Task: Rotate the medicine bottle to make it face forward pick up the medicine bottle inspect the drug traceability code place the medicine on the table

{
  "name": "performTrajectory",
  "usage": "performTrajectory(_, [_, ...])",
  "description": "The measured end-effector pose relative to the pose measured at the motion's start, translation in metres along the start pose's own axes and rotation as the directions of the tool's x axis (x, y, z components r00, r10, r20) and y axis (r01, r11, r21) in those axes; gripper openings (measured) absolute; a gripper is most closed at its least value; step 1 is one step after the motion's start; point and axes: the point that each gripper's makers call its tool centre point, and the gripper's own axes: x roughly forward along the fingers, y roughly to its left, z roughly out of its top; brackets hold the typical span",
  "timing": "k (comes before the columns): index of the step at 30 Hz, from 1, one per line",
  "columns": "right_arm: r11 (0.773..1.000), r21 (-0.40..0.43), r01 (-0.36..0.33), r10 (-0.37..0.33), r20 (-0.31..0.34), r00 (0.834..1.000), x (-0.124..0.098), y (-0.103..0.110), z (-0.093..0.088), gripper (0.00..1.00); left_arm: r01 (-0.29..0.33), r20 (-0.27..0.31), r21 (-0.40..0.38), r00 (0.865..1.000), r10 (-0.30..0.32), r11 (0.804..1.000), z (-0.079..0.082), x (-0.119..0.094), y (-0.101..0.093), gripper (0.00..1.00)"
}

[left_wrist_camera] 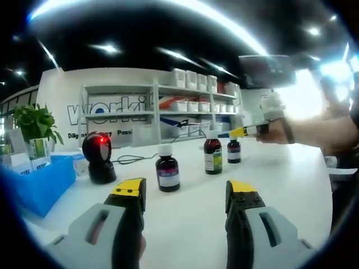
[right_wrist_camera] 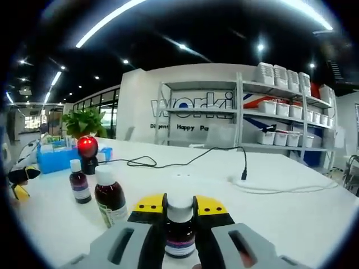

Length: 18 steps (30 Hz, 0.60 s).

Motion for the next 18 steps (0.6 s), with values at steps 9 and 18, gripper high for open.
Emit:
performTrajectory(9, [0.990,-0.016,0.140,-0.140,0.003,0.990,-0.0043,0.0011,-0.0002,0.13,-0.001,0.002,-0.001,1.000,0.001,1.000,0.0007,-0.0006,-0.0002,0.49])
performTrajectory(18, [0.972,0.015,0.233,-0.233,0.013,0.972,-0.0051,-0.0030,-0.0007,0.14,-0.001,0.007,-0.005,1.000,0.001,1.000,0.0014,-0.0008,0.0010,0.49])
